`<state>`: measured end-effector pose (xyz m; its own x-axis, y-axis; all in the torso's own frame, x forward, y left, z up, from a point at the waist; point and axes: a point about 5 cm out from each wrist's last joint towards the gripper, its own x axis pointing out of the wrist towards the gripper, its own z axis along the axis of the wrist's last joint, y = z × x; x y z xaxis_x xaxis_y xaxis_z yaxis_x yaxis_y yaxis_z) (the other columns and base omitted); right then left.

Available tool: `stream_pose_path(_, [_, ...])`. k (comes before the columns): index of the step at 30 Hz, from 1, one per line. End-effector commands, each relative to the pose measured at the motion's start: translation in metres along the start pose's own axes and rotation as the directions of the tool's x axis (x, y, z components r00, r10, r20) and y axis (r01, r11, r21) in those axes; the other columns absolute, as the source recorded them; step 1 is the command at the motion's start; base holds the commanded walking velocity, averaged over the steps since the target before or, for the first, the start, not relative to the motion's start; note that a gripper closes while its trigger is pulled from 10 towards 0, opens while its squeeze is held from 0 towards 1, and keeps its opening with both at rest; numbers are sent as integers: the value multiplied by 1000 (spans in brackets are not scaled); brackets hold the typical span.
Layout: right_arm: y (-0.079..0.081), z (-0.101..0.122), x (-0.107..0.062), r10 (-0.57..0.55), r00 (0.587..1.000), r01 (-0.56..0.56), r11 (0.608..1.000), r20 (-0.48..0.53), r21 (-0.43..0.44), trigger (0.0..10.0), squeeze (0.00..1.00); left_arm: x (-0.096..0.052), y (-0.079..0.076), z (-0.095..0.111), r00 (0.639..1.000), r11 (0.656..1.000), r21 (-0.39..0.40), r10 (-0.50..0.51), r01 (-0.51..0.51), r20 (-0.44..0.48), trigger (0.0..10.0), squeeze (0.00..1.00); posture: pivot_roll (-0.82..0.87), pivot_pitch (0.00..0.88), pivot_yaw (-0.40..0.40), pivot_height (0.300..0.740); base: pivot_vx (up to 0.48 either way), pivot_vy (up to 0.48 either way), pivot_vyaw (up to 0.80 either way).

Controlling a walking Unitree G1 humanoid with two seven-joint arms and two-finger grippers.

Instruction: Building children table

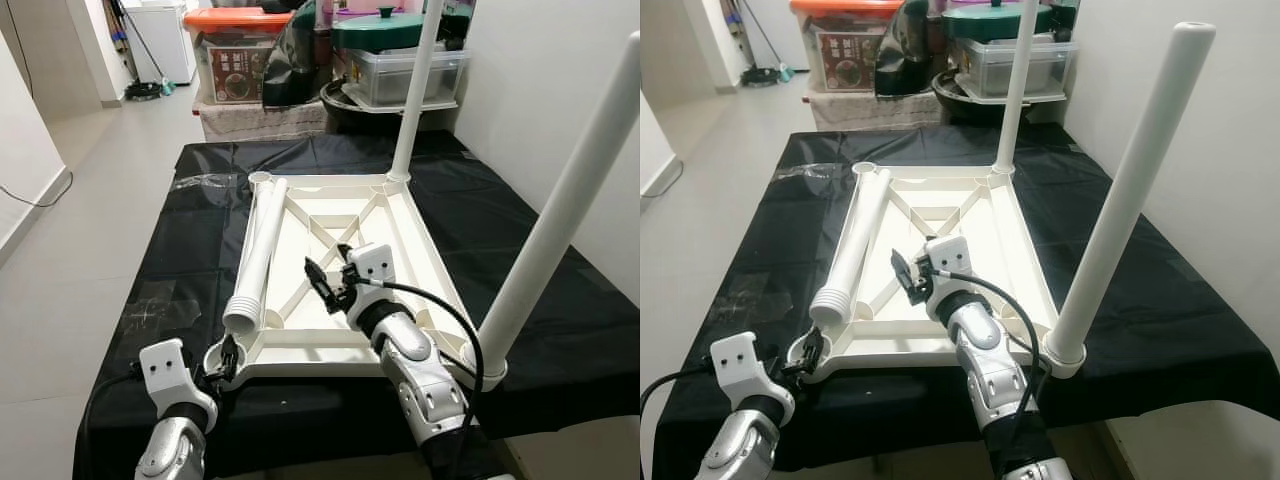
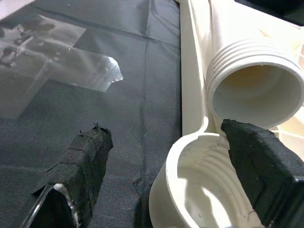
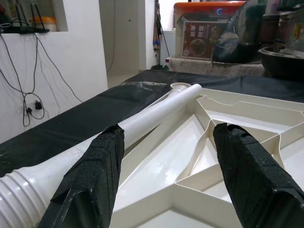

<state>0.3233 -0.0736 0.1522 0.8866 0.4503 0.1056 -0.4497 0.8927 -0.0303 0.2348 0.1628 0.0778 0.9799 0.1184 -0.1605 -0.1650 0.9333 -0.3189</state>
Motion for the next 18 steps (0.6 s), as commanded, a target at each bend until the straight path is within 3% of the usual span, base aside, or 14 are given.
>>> stream_pose_path(1, [1, -1, 1, 5, 1000, -5, 1000, 4, 0, 10000, 0, -23, -42, 71, 913, 840, 535, -143, -92, 381, 10000, 0, 76, 15, -21, 740, 0, 0, 0])
stream_pose_path(18, [2, -2, 0, 8, 1000, -8, 1000, 5, 1, 10000, 0, -24, -41, 71, 913, 834, 542, -134, -107, 386, 10000, 0, 73, 0, -14, 740, 0, 0, 0])
